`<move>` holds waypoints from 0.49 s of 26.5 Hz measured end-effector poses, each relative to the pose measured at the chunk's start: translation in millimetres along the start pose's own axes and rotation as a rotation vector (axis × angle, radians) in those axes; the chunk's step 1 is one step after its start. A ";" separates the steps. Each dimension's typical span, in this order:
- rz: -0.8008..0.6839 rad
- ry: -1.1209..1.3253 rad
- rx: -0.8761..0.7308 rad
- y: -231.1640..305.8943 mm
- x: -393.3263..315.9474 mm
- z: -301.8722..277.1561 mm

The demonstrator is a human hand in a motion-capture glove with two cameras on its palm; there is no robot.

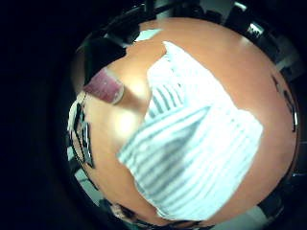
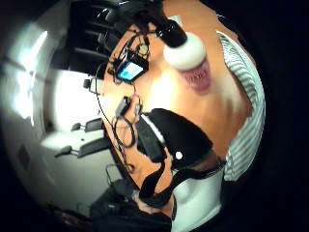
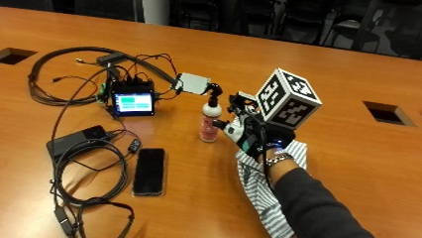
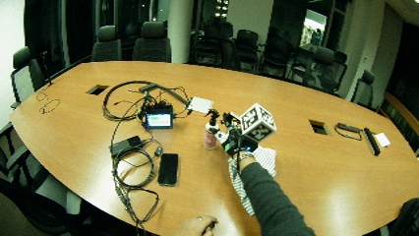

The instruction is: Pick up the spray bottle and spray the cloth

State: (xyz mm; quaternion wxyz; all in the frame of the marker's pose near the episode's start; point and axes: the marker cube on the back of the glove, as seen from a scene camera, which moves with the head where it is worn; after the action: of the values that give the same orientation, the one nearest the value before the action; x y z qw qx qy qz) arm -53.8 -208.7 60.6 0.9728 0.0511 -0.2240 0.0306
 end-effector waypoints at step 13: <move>-0.256 0.249 -0.294 162.9 -22.4 -16.7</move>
State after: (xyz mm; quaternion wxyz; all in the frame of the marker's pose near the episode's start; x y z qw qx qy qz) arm -80.1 -45.9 49.8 0.9858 -0.0674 -0.0959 -0.1201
